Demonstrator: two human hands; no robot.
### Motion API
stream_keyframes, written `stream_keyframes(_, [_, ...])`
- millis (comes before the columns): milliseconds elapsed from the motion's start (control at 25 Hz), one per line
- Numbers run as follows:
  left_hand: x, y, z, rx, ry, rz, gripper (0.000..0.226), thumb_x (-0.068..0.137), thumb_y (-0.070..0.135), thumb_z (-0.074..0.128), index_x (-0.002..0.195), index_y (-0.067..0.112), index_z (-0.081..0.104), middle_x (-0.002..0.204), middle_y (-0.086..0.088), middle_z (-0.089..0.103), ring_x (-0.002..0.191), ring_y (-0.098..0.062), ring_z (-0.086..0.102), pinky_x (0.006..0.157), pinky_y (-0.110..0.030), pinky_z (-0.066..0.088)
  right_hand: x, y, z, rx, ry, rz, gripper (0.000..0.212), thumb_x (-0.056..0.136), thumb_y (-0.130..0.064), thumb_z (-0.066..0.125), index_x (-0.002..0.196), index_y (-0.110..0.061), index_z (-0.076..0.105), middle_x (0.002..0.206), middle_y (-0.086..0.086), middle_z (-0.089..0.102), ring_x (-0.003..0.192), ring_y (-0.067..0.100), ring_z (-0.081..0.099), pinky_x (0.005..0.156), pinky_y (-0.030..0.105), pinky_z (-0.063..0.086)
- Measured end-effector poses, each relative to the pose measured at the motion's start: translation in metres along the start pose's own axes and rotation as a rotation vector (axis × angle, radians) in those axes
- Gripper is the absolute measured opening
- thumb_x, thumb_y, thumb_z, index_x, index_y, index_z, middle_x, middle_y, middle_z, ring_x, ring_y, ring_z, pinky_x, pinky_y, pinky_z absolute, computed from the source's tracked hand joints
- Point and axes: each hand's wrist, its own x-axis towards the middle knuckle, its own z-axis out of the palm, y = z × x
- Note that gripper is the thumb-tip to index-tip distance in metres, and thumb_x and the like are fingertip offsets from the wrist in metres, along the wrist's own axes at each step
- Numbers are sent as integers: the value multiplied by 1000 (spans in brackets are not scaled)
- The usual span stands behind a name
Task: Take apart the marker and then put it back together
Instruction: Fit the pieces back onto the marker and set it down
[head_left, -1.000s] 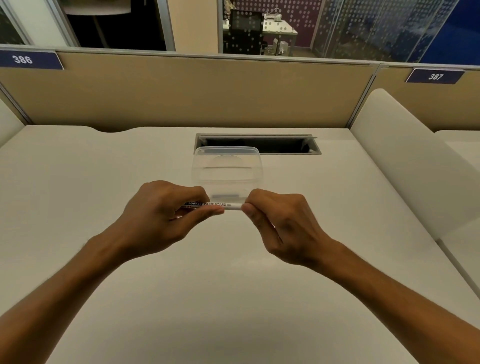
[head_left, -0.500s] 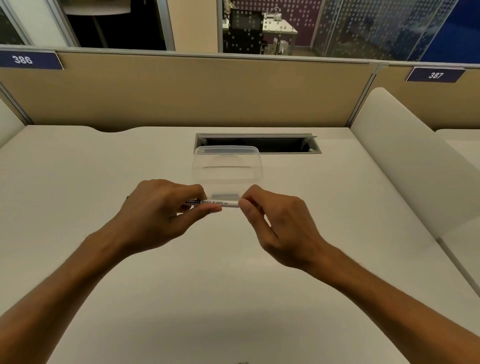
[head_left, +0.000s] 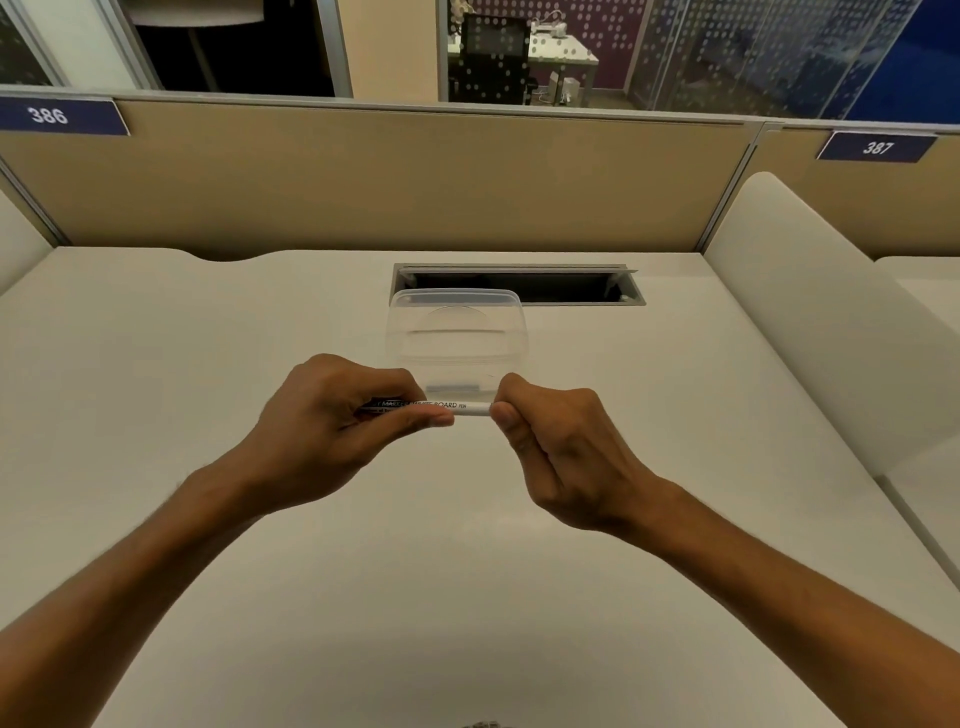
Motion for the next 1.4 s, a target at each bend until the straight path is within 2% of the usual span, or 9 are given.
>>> stream_keyframes(240, [0,1,3,307,74,143,43,86,48,54,78,12,74,55,0,64,40,-19,50,37,-31,43,-2,-10,4,522,-88,436,37,104,-17,33,67,-17,35,53,-8,34,42,10,29,40,23,28])
stream_keyframes(440, [-3,-3,2,617,31,288,35,88,41,57,73,11,69,56,1,64,35,-18,46,46,-17,24,4,-10,-2,975,-229,908,41,103,-24,32,63,-17,31,55,-3,24,41,12,23,40,20,27])
stream_keyframes(520, [-2,-2,3,550,6,239,39,88,45,53,73,13,69,56,2,64,36,-19,48,42,-18,28,2,-10,1,853,-168,813,42,103,-24,34,62,-16,36,51,-8,31,41,13,30,41,24,34])
stream_keyframes(680, [3,-1,1,295,12,89,46,86,55,48,76,16,71,49,10,50,39,-11,40,40,-25,33,-5,3,5,-151,22,121,27,100,-25,39,79,-15,53,60,-6,48,45,16,41,41,32,37])
stream_keyframes(840, [2,-1,-1,106,-17,30,40,85,53,53,78,18,72,46,9,45,41,-11,35,42,-27,27,-3,14,2,-351,74,-151,32,100,-22,39,82,-6,60,68,6,59,47,20,45,40,28,37])
stream_keyframes(1040, [1,3,2,250,81,105,42,85,50,54,77,14,74,51,7,57,40,-12,43,39,-24,35,-2,7,7,-35,102,19,28,99,-19,40,75,-9,51,61,-4,45,48,13,35,44,25,30])
stream_keyframes(1240, [-2,-1,2,650,69,250,38,88,45,55,73,13,69,56,1,66,34,-20,47,41,-17,29,0,-2,9,726,-67,644,40,104,-19,36,65,-13,42,53,-9,36,46,13,35,45,25,36])
stream_keyframes(1320, [-2,-3,3,616,43,227,41,89,48,52,72,14,69,55,2,65,34,-20,48,41,-17,29,0,-2,7,778,-117,721,41,104,-21,35,63,-16,42,51,-11,36,45,11,36,47,21,39])
stream_keyframes(1400, [0,-2,4,507,47,170,45,89,52,48,73,15,69,54,2,64,38,-20,51,38,-23,39,-2,-2,7,507,-51,531,38,103,-23,37,66,-18,44,52,-8,42,46,14,42,47,27,40])
